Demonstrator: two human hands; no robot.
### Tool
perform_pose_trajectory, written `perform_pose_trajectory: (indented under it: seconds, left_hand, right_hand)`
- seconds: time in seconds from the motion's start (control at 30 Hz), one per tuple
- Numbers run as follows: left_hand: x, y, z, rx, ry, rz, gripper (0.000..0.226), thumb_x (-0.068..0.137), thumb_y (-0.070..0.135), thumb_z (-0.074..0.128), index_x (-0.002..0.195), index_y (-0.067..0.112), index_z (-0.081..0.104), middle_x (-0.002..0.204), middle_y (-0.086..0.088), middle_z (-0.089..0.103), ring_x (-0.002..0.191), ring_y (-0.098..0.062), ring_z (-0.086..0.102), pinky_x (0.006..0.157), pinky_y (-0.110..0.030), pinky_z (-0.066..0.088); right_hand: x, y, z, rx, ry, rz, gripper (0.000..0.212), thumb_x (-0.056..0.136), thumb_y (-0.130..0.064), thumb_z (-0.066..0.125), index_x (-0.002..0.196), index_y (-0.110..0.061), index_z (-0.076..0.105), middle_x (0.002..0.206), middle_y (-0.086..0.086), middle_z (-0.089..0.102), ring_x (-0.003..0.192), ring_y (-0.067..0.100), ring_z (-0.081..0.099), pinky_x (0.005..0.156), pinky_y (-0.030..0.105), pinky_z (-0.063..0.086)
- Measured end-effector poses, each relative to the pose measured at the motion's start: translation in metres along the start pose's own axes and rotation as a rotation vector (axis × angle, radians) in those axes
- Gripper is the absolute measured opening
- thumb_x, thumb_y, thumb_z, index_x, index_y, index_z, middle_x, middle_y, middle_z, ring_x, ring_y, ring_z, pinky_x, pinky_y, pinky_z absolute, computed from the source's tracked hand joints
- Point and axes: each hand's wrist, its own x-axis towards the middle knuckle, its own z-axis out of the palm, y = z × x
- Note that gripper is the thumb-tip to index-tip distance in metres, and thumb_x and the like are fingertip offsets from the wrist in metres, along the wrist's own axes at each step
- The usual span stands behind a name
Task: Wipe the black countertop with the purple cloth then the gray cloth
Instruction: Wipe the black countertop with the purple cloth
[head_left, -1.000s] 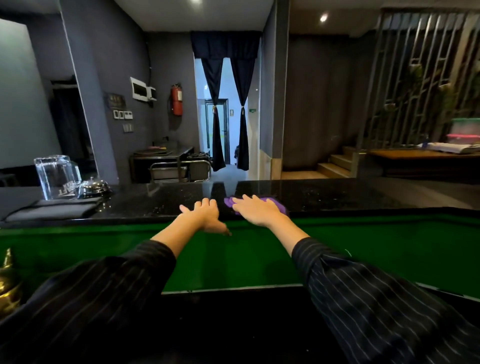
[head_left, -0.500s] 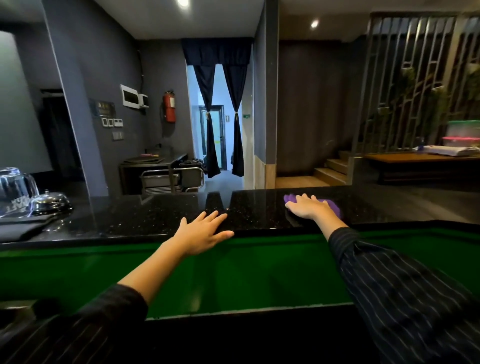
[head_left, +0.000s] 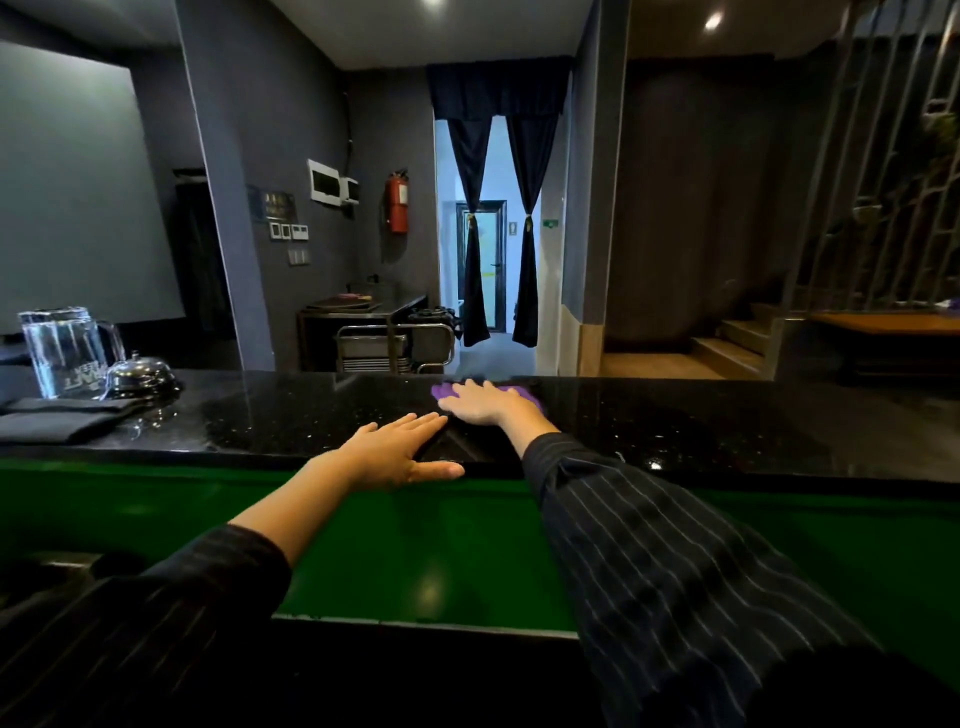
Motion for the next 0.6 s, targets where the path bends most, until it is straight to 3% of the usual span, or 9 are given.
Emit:
perform_pose_trajectory:
  seconds: [0.07, 0.17, 0.23, 0.3, 0.4, 0.5, 0.6]
  left_hand:
    - [-0.001, -0.001, -0.005, -0.032, -0.052, -0.002, 0.092, 0.079, 0.076, 0.039, 0.152, 0.033, 0.004, 0.162, 0.006, 0.000, 0.149, -0.013, -0.002, 0.119, -0.049, 0.001]
    - [-0.006, -0.025, -0.012, 0.006, -0.069, -0.018, 0.122, 0.042, 0.102, 0.019, 0.149, 0.045, 0.002, 0.161, 0.007, -0.004, 0.148, -0.015, -0.007, 0.117, -0.055, -0.004]
    - [-0.008, -0.052, -0.009, 0.018, -0.026, -0.050, 0.127, 0.034, 0.104, 0.013, 0.147, 0.048, 0.002, 0.161, 0.009, -0.002, 0.148, -0.014, -0.006, 0.117, -0.057, -0.003]
    - [-0.010, -0.065, -0.003, 0.026, 0.024, -0.045, 0.124, 0.034, 0.105, 0.009, 0.146, 0.051, 0.003, 0.161, 0.011, 0.002, 0.149, -0.013, -0.001, 0.118, -0.056, 0.002]
    - [-0.007, -0.065, 0.003, 0.055, 0.078, -0.027, 0.119, 0.037, 0.103, 0.007, 0.145, 0.053, 0.003, 0.161, 0.012, 0.005, 0.149, -0.013, 0.003, 0.118, -0.053, 0.007]
    - [-0.004, -0.070, 0.008, 0.061, 0.107, -0.020, 0.114, 0.043, 0.101, 0.009, 0.146, 0.052, 0.005, 0.160, 0.012, 0.007, 0.149, -0.013, 0.005, 0.118, -0.053, 0.009]
    - [-0.004, -0.073, 0.008, 0.064, 0.133, -0.011, 0.106, 0.052, 0.097, 0.016, 0.146, 0.050, 0.008, 0.160, 0.011, 0.009, 0.148, -0.013, 0.006, 0.118, -0.052, 0.010]
  right_hand:
    - [-0.008, 0.021, -0.004, 0.014, -0.040, -0.026, 0.069, 0.098, -0.058, 0.026, 0.156, -0.023, 0.010, 0.164, 0.003, 0.002, 0.151, 0.029, 0.001, 0.120, 0.053, 0.002]
    - [-0.021, 0.069, -0.013, 0.032, -0.010, 0.059, 0.072, 0.097, -0.060, 0.028, 0.156, -0.023, 0.012, 0.164, 0.003, 0.004, 0.151, 0.028, 0.003, 0.120, 0.052, 0.004]
    - [-0.026, 0.098, -0.020, 0.041, 0.008, 0.118, 0.071, 0.098, -0.058, 0.026, 0.156, -0.020, 0.011, 0.164, 0.006, 0.004, 0.151, 0.029, 0.002, 0.121, 0.048, 0.003]
    - [-0.025, 0.121, -0.024, 0.038, 0.006, 0.180, 0.068, 0.101, -0.054, 0.024, 0.156, -0.017, 0.010, 0.164, 0.009, 0.004, 0.150, 0.030, 0.002, 0.121, 0.045, 0.003]
    - [-0.003, 0.134, -0.024, 0.003, 0.024, 0.297, 0.081, 0.093, -0.066, 0.025, 0.155, -0.016, 0.012, 0.164, 0.010, 0.005, 0.150, 0.032, 0.003, 0.120, 0.054, 0.005]
    - [0.029, 0.114, -0.021, 0.012, 0.018, 0.406, 0.094, 0.083, -0.078, 0.027, 0.155, -0.017, 0.017, 0.163, 0.011, 0.008, 0.149, 0.034, 0.006, 0.118, 0.056, 0.008]
    - [0.054, 0.071, -0.019, 0.024, 0.001, 0.389, 0.101, 0.076, -0.084, 0.022, 0.155, -0.020, 0.016, 0.163, 0.008, 0.013, 0.148, 0.035, 0.013, 0.118, 0.057, 0.009]
